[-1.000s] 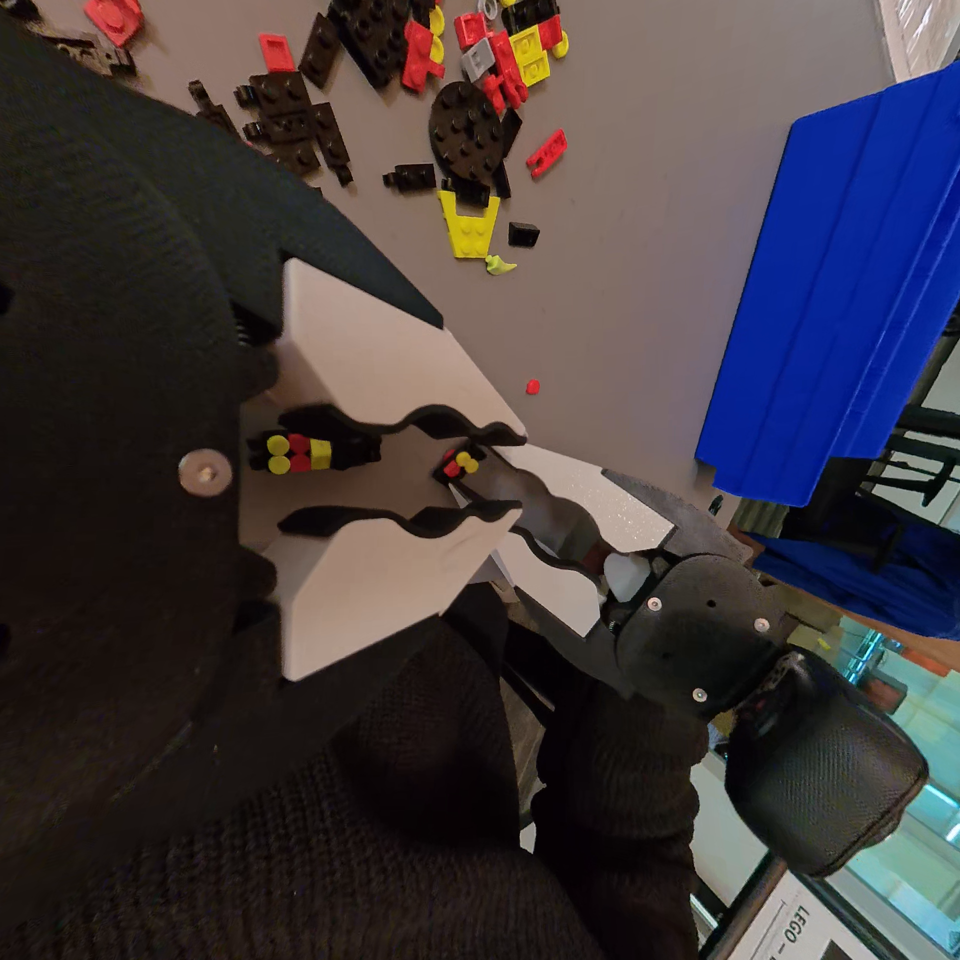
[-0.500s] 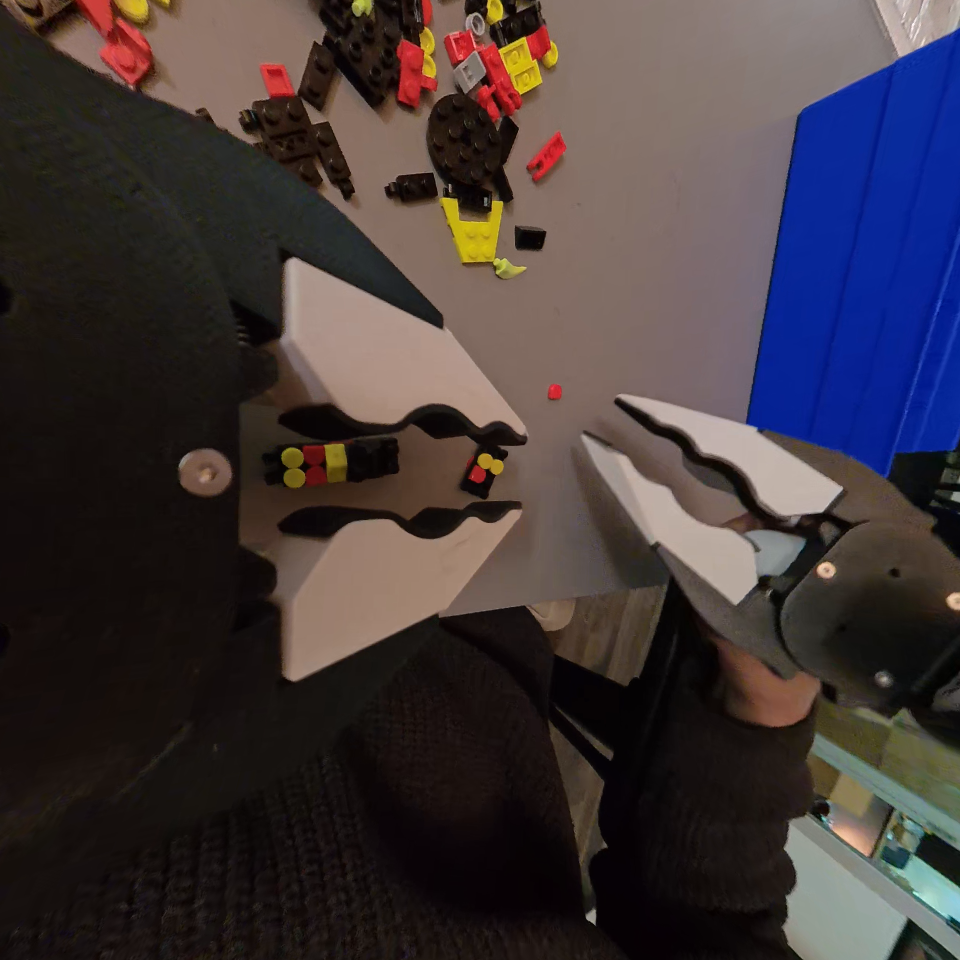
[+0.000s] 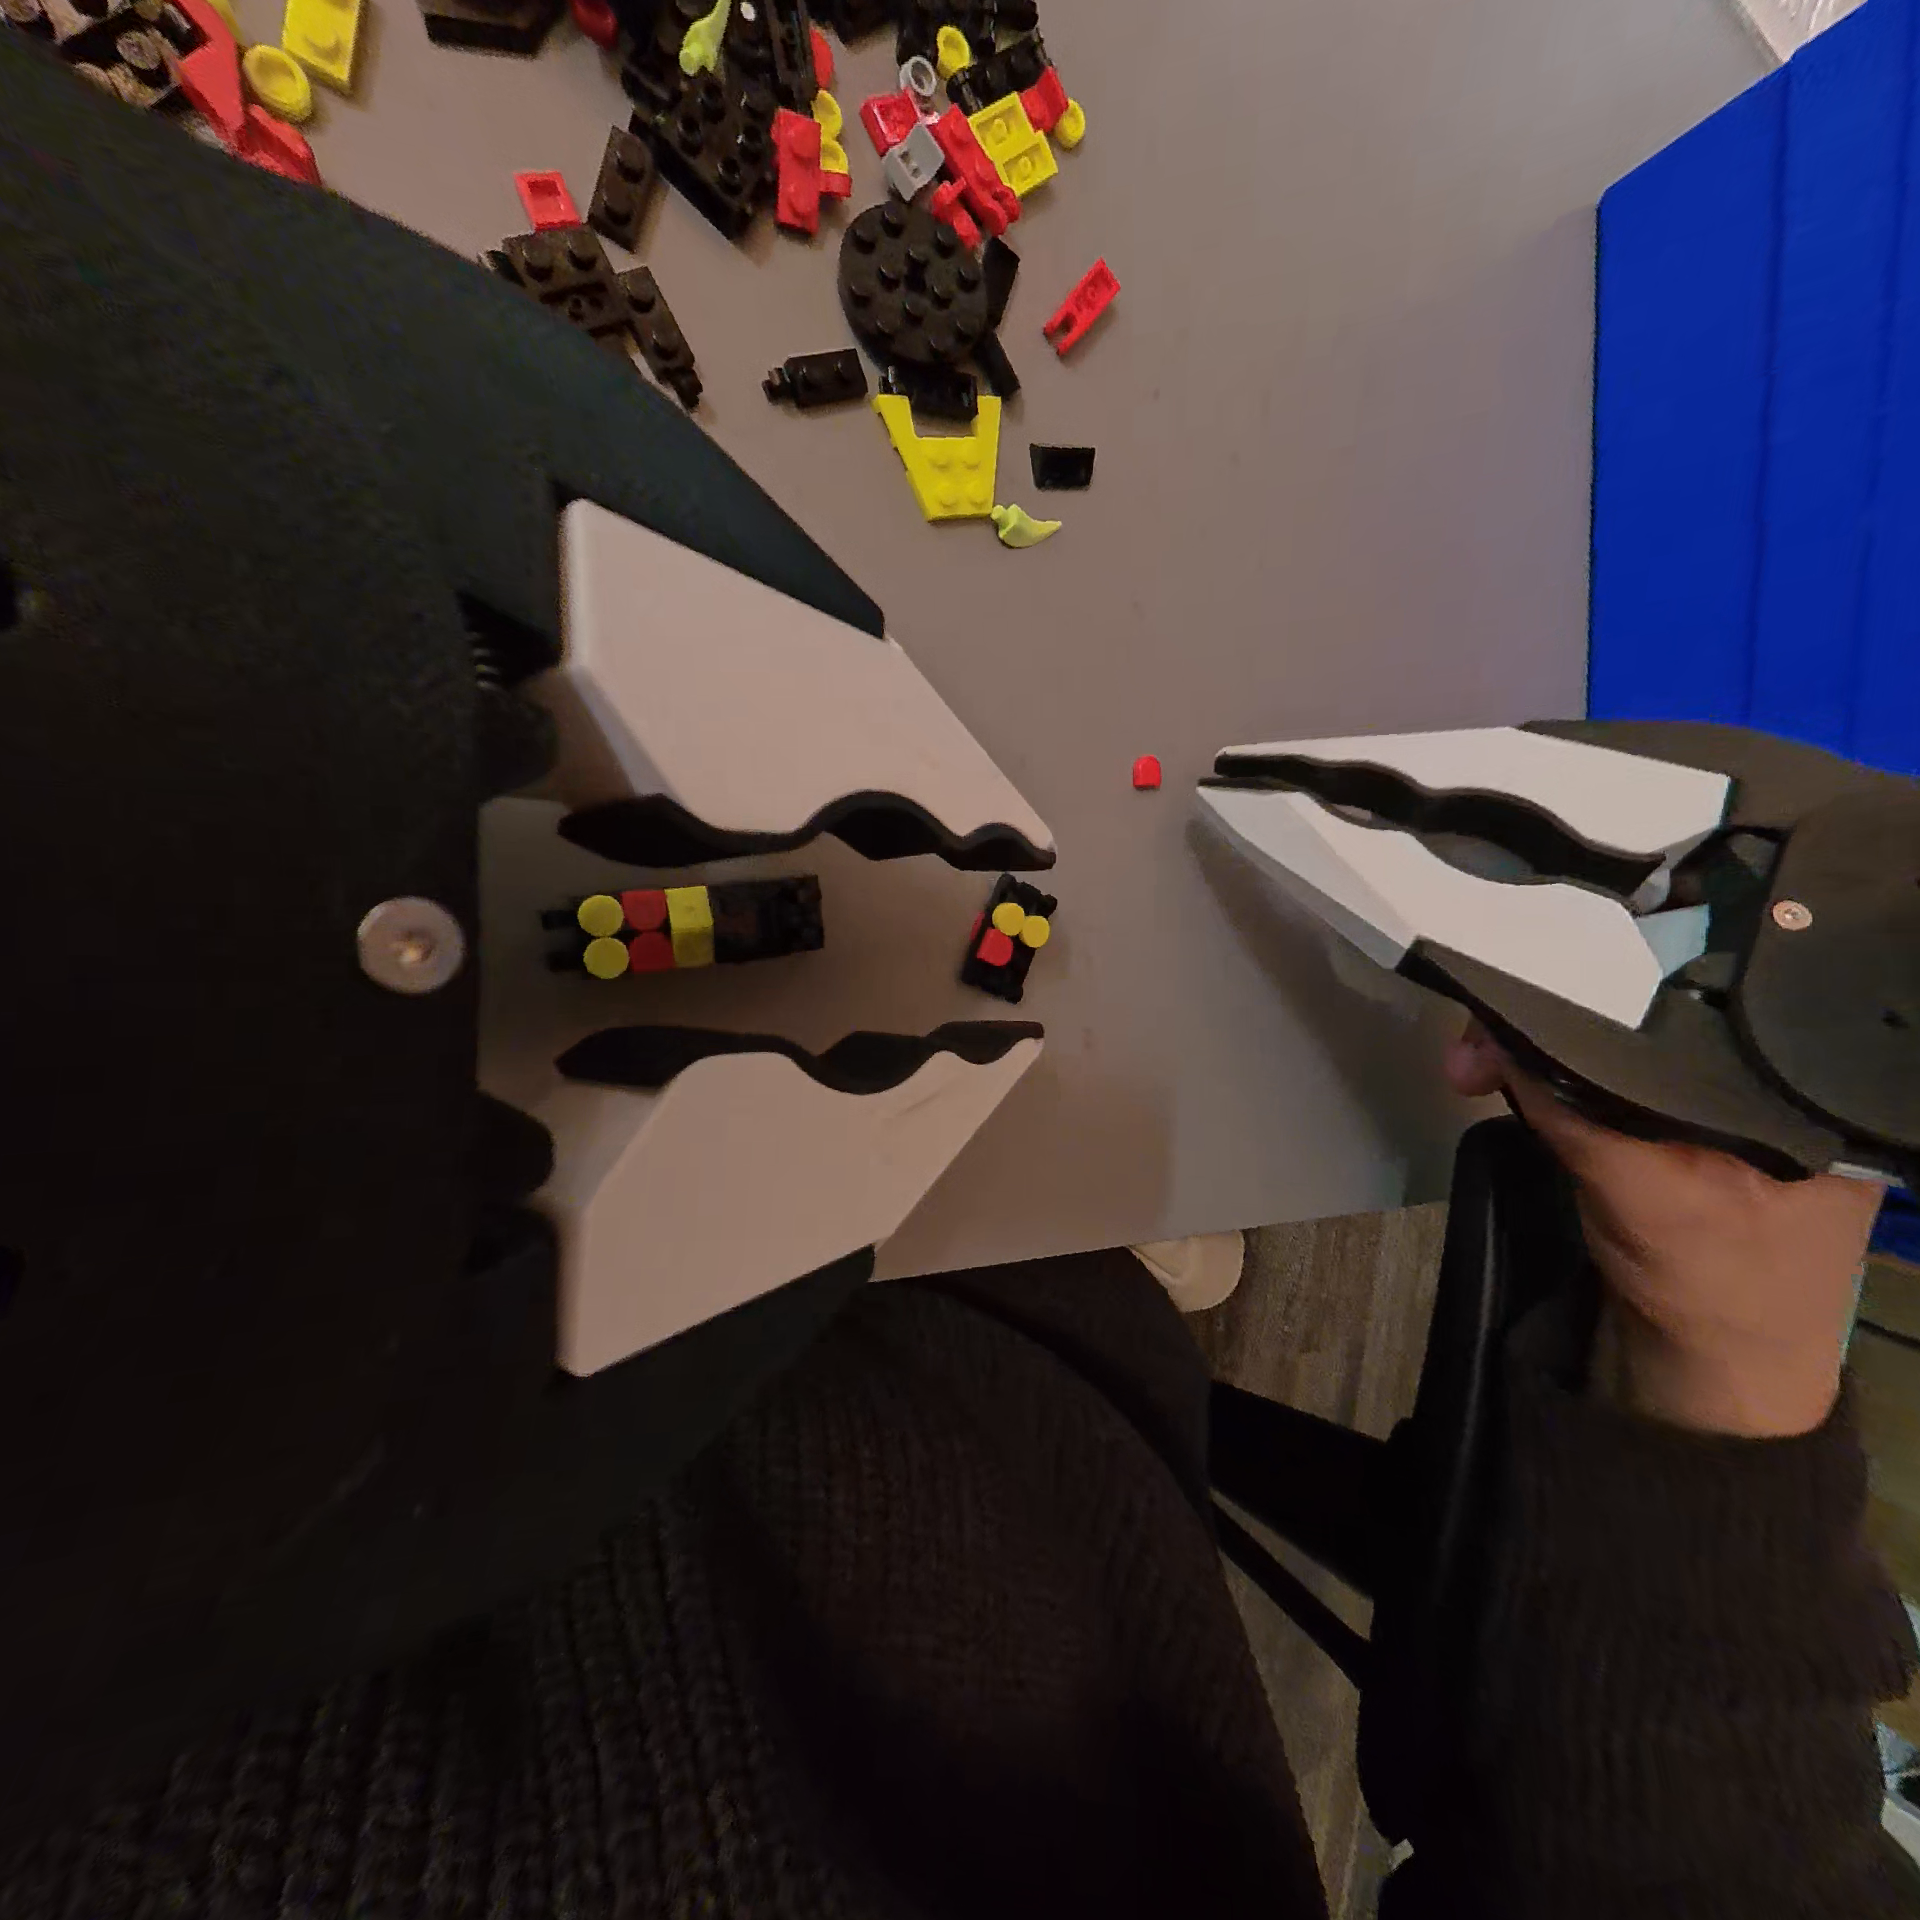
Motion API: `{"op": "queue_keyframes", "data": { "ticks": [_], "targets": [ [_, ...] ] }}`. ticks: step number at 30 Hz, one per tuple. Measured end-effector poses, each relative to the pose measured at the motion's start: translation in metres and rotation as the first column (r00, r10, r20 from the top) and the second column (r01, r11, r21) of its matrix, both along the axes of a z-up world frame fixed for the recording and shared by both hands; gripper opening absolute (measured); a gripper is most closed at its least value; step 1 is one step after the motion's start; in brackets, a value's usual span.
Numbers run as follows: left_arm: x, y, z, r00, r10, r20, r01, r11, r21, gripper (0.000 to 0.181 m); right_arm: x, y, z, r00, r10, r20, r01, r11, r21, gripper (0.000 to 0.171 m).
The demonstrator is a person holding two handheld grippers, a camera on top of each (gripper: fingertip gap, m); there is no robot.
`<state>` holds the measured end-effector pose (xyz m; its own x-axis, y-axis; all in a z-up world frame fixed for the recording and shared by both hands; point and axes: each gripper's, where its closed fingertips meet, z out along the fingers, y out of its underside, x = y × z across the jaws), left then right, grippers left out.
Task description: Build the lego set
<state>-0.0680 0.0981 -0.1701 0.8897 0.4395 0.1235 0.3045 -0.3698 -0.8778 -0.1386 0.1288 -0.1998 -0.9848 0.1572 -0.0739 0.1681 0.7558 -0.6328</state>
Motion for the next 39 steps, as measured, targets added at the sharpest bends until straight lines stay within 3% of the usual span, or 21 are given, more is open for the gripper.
{"op": "queue_keyframes", "data": {
  "ticks": [5, 7, 10, 12, 15, 18, 20, 25, 28, 30, 32, 34, 39],
  "targets": [
    [-0.002, -0.001, 0.003, 1.000, 0.014, -0.001, -0.014, 1.000, 0.007, 0.026, 0.003, 0.002, 0.005, 0.996, -0.014, -0.088, 0.015, 1.000, 0.009, 0.005],
    [-0.003, -0.002, 0.005, 1.000, 0.019, -0.012, -0.019, 1.000, 0.010, 0.026, -0.005, -0.006, 0.033, 0.968, -0.049, -0.246, 0.024, 0.994, -0.102, 0.006],
    [-0.006, -0.004, 0.006, 0.999, 0.030, -0.027, -0.030, 1.000, 0.007, 0.030, -0.017, -0.012, 0.098, 0.842, -0.188, -0.505, 0.014, 0.945, -0.328, 0.000],
    [-0.012, -0.007, 0.005, 0.997, 0.062, -0.051, -0.063, 0.998, -0.006, 0.038, -0.013, -0.011, 0.120, 0.818, -0.264, -0.511, 0.019, 0.900, -0.435, 0.000],
    [-0.007, -0.003, 0.016, 0.996, 0.032, -0.084, -0.027, 0.998, 0.058, 0.052, -0.004, -0.013, 0.123, 0.883, -0.309, -0.353, 0.081, 0.841, -0.534, 0.001],
    [-0.006, -0.001, 0.037, 0.997, 0.049, -0.055, -0.038, 0.982, 0.188, 0.050, -0.010, -0.014, 0.128, 0.875, -0.363, -0.321, 0.124, 0.808, -0.576, 0.000],
    [-0.011, -0.006, 0.045, 0.994, 0.083, -0.076, -0.064, 0.974, 0.218, 0.043, -0.001, -0.019, 0.135, 0.864, -0.322, -0.388, 0.035, 0.806, -0.591, 0.000],
    [-0.023, -0.014, 0.050, 0.980, 0.166, -0.113, -0.135, 0.960, 0.246, 0.070, 0.008, -0.015, 0.159, 0.669, -0.391, -0.632, -0.072, 0.812, -0.579, 0.000],
    [-0.024, -0.013, 0.051, 0.975, 0.177, -0.138, -0.140, 0.960, 0.243, 0.071, 0.019, -0.013, 0.156, 0.564, -0.335, -0.755, -0.175, 0.845, -0.505, 0.000],
    [-0.025, -0.014, 0.053, 0.967, 0.197, -0.162, -0.155, 0.958, 0.242, 0.070, 0.017, -0.012, 0.156, 0.579, -0.361, -0.731, -0.152, 0.833, -0.532, 0.000],
    [-0.026, -0.014, 0.053, 0.964, 0.203, -0.173, -0.160, 0.959, 0.233, 0.074, 0.012, -0.012, 0.159, 0.641, -0.403, -0.653, -0.106, 0.797, -0.595, 0.000],
    [-0.027, -0.015, 0.050, 0.962, 0.212, -0.169, -0.173, 0.960, 0.222, 0.076, -0.003, -0.005, 0.161, 0.649, -0.502, -0.572, 0.001, 0.752, -0.659, 0.000],
    [-0.028, -0.015, 0.040, 0.964, 0.208, -0.164, -0.180, 0.969, 0.169, 0.073, -0.016, -0.009, 0.117, 0.722, -0.448, -0.526, 0.158, 0.848, -0.506, 0.000]
  ]
}}
